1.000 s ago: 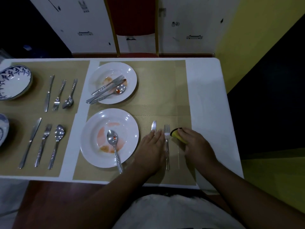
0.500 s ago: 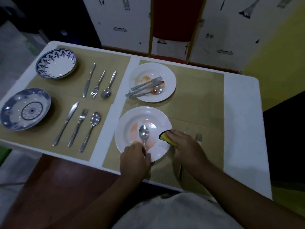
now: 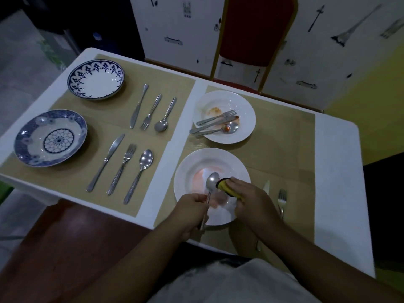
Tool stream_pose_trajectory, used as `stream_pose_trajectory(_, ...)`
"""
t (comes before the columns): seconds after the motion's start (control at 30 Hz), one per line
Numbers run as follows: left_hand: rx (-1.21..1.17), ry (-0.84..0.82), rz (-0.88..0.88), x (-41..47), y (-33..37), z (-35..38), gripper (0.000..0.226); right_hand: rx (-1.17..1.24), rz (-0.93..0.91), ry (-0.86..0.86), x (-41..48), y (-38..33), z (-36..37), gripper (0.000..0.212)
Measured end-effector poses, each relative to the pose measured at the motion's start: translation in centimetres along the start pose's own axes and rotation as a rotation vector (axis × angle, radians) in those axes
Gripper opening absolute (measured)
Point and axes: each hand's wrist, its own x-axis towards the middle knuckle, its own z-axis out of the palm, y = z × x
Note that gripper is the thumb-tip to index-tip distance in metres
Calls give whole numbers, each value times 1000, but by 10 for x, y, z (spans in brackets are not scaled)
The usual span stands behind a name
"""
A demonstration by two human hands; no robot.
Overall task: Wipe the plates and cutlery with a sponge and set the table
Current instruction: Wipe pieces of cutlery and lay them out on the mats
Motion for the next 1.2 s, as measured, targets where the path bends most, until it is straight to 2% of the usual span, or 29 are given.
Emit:
stream_pose_trajectory(0.1,-74,-37,-35,-2,6,-7,26,-94,-139,-94,2,-12,15,58)
stream_pose_trajectory(0.2,-12,-75,-5,-3,7,-19,28,-188,-217,-141,14,-15,24,66)
stream_pose_trajectory(0.33,12,-129,-28,-7,13,-29,24,-246,-71,-86,33,-16,18,56)
stream_pose_trajectory(0.53,36,-193,-41,-2,9,-39,31,-308,-136,-200,25,-24,30,43)
stream_pose_trajectory(0.6,48,-205,-40,-5,7,-42,28,-342,-66,-183,36,-22,20,39)
stream_pose_trajectory(0.73,33,-196,-49,-5,12,-46,27,-251,107,-148,52,-25,13,42)
stream_pose_trajectory(0.83,-32,-208,-84,-7,19,-50,20,-182,311,47,58,-19,8,56)
stream_pose_trajectory(0.9,-52,-221,-99,-10,21,-50,19,-182,358,131,57,-21,7,56)
stream_pose_trajectory(0.97,-67,-221,-88,-11,21,-48,20,-188,234,107,53,-32,13,48)
stream_pose_trajectory(1.03,-77,-205,-65,-10,23,-46,21,-202,78,-13,44,-45,24,45)
stream_pose_trajectory(1.1,-90,-185,-50,-7,26,-48,23,-270,-56,-106,34,-50,37,48)
stream_pose_trajectory(1.2,-100,-191,-44,-6,24,-53,24,-283,-148,-103,23,-52,39,57)
